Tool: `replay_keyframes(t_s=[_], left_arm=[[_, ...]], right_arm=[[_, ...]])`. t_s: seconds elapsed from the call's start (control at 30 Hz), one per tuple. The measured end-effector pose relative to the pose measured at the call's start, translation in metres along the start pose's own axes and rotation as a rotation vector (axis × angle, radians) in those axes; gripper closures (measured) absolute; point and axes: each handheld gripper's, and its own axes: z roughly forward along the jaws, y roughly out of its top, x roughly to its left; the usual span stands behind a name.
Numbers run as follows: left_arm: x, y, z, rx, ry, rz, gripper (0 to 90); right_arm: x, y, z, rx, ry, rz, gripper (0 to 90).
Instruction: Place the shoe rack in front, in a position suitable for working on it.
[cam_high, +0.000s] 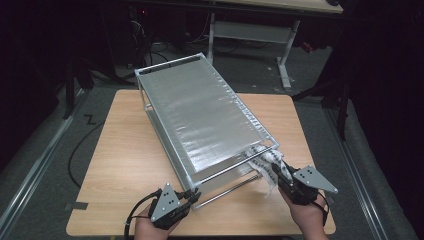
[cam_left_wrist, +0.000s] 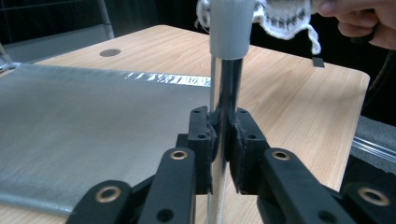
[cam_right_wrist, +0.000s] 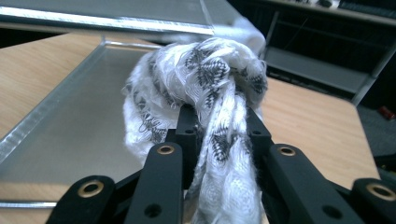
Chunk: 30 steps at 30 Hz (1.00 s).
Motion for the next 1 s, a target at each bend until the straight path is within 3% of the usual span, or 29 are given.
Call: replay_keyframes(t_s=[0.07, 0.3, 1.0], left_arm=[[0.0, 0.0, 0.0, 0.003, 0.0, 0.004, 80.3], [0.0, 0.001, 0.0, 0.012, -0.006, 0.023, 80.2], [0.002, 0.002, 0.001, 0.019, -0.023, 0.027, 80.2]], right_arm=[[0.003, 0.002, 0.002, -0.005, -0.009, -0.024, 75.6], [0.006, 0.001, 0.013, 0.013, -0.017, -0.02, 76.0], [0.007, -0.048, 0.05, 0.246, 0.014, -0.034, 76.3]])
